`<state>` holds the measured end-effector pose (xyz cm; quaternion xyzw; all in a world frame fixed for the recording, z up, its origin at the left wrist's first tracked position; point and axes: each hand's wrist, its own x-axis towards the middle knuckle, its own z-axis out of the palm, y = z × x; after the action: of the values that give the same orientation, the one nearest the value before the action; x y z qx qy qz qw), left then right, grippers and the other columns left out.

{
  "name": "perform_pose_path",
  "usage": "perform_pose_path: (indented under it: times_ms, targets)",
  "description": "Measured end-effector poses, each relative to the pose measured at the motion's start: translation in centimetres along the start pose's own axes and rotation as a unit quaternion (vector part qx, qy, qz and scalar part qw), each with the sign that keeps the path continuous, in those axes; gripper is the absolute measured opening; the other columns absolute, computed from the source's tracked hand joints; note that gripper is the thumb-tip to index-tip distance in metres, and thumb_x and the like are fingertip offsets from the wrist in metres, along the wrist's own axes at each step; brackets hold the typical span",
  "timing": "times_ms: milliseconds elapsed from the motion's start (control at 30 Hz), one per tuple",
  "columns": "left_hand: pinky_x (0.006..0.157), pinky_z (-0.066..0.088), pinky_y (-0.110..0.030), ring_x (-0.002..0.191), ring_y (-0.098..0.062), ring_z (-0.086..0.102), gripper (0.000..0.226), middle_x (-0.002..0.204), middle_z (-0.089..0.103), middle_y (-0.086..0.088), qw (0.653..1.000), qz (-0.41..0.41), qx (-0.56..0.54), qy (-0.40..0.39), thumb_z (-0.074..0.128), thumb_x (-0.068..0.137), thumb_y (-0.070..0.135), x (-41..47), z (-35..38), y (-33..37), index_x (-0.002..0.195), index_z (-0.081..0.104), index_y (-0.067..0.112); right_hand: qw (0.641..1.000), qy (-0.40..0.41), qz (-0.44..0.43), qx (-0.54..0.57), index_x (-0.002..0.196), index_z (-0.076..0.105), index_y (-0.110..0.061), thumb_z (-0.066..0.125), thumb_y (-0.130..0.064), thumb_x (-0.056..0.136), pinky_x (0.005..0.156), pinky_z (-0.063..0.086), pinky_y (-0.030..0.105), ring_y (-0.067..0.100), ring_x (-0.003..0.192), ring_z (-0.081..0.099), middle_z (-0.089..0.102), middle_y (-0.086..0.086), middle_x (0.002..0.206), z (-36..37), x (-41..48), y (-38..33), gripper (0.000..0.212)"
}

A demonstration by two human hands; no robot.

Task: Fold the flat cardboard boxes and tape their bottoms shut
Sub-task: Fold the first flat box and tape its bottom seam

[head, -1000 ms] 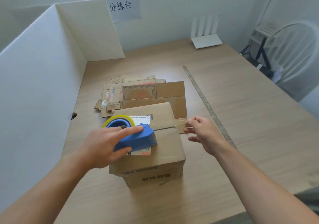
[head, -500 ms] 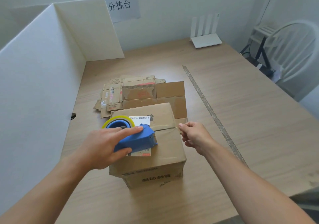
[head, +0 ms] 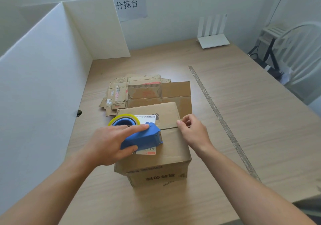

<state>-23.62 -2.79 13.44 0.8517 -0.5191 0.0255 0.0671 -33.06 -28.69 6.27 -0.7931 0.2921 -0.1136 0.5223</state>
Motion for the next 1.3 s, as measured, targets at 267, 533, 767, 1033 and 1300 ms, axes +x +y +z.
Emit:
perform_pose_path:
  times_ms: [267, 533, 767, 1033, 1300]
  targets:
    - [0.054, 0.028, -0.008, 0.068, -0.006, 0.048, 0.067, 0.104, 0.07, 0.01, 1.0, -0.029, -0.011, 0.004, 0.038, 0.084, 0.062, 0.3, -0.7, -0.5, 0.147, 0.018, 0.056, 0.998, 0.0, -0.057, -0.004, 0.143, 0.044, -0.034, 0.054, -0.044, 0.098, 0.096, 0.04, 0.029, 0.014, 0.11, 0.05, 0.047, -0.002, 0.122, 2.0, -1.0, -0.2, 0.047]
    - [0.058, 0.031, -0.011, 0.072, -0.007, 0.048, 0.065, 0.121, 0.063, 0.012, 0.997, -0.041, -0.044, -0.045, 0.049, 0.083, 0.056, -0.7, -1.3, -2.4, 0.14, 0.018, 0.063, 0.978, -0.127, -0.124, -0.106, 0.145, 0.025, -0.059, 0.054, -0.05, 0.094, 0.109, 0.025, 0.032, 0.019, 0.132, 0.023, 0.021, -0.006, 0.15, 3.8, -1.4, 1.6, 0.059]
    - [0.075, 0.048, -0.027, 0.084, -0.008, 0.056, 0.063, 0.117, 0.064, 0.02, 0.99, -0.038, -0.049, -0.125, 0.042, 0.081, 0.061, -1.3, -1.0, -4.0, 0.136, 0.014, 0.075, 0.962, -0.184, -0.113, -0.167, 0.126, 0.015, -0.083, 0.058, -0.044, 0.096, 0.113, 0.034, 0.046, 0.018, 0.142, 0.027, 0.025, -0.006, 0.154, 5.7, -4.2, 5.3, 0.065]
    - [0.07, 0.043, -0.017, 0.082, -0.006, 0.056, 0.065, 0.101, 0.058, 0.021, 0.98, -0.099, -0.129, -0.114, 0.051, 0.082, 0.054, -2.5, 0.9, -6.0, 0.135, 0.02, 0.073, 0.988, -0.138, -0.05, -0.052, 0.144, 0.011, -0.065, 0.075, -0.043, 0.083, 0.115, 0.026, 0.041, 0.022, 0.151, 0.012, -0.002, 0.002, 0.165, 6.8, -1.1, 2.8, 0.091]
    - [0.067, 0.036, -0.009, 0.081, 0.004, 0.055, 0.067, 0.103, 0.049, 0.041, 0.974, -0.136, -0.162, -0.076, 0.054, 0.082, 0.05, -2.9, 2.2, -5.8, 0.132, 0.017, 0.077, 0.987, -0.145, -0.065, -0.005, 0.143, 0.006, -0.068, 0.074, -0.034, 0.086, 0.115, 0.023, 0.033, 0.019, 0.151, 0.016, 0.012, 0.005, 0.165, 9.6, 0.0, 2.0, 0.095]
